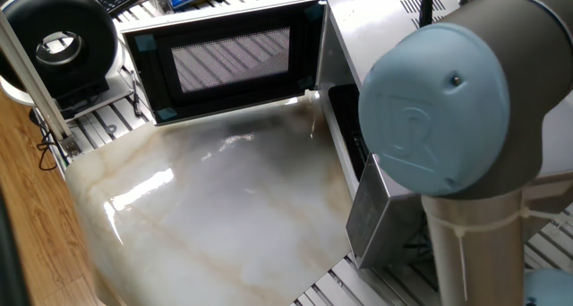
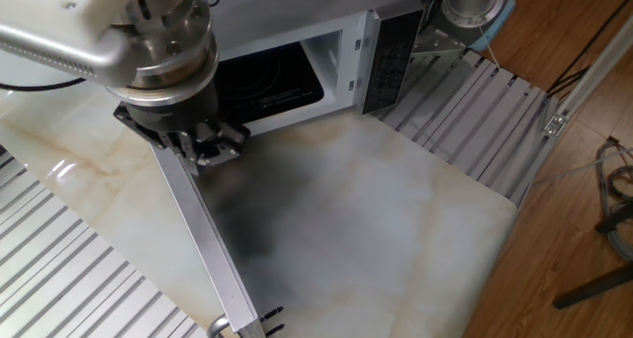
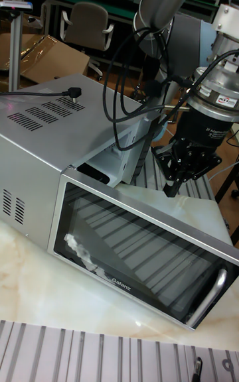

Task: Close the microwave door

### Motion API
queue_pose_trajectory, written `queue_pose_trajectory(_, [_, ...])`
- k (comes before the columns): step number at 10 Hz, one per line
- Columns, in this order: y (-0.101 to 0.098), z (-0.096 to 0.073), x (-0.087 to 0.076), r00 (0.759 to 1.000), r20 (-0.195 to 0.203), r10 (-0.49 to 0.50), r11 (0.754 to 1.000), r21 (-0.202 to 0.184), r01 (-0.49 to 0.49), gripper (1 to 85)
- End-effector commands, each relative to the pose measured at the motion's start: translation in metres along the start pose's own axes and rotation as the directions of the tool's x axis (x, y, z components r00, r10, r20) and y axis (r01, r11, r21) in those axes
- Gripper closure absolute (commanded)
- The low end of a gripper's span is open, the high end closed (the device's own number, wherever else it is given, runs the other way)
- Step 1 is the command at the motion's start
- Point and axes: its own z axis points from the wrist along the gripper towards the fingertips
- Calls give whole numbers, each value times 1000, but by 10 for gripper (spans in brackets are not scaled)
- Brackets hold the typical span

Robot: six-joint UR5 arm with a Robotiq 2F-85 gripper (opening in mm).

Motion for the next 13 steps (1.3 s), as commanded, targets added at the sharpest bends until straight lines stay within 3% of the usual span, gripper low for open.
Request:
queue_pose_trajectory(1, [7, -2, -6, 999, 25, 22, 999, -26, -21, 847])
queue_pose_trajectory(2, [10, 1, -10, 1000, 6, 17, 999, -42, -17, 847])
queue_pose_trajectory(6, [17, 12, -37, 1000, -9, -10, 1000, -18, 9, 847])
queue_pose_trajectory(8, [19, 16, -38, 1000, -2, -16, 1000, -10, 16, 847])
queue_pose_trajectory(13, [26, 42, -59, 999, 28, -20, 1000, -10, 20, 847])
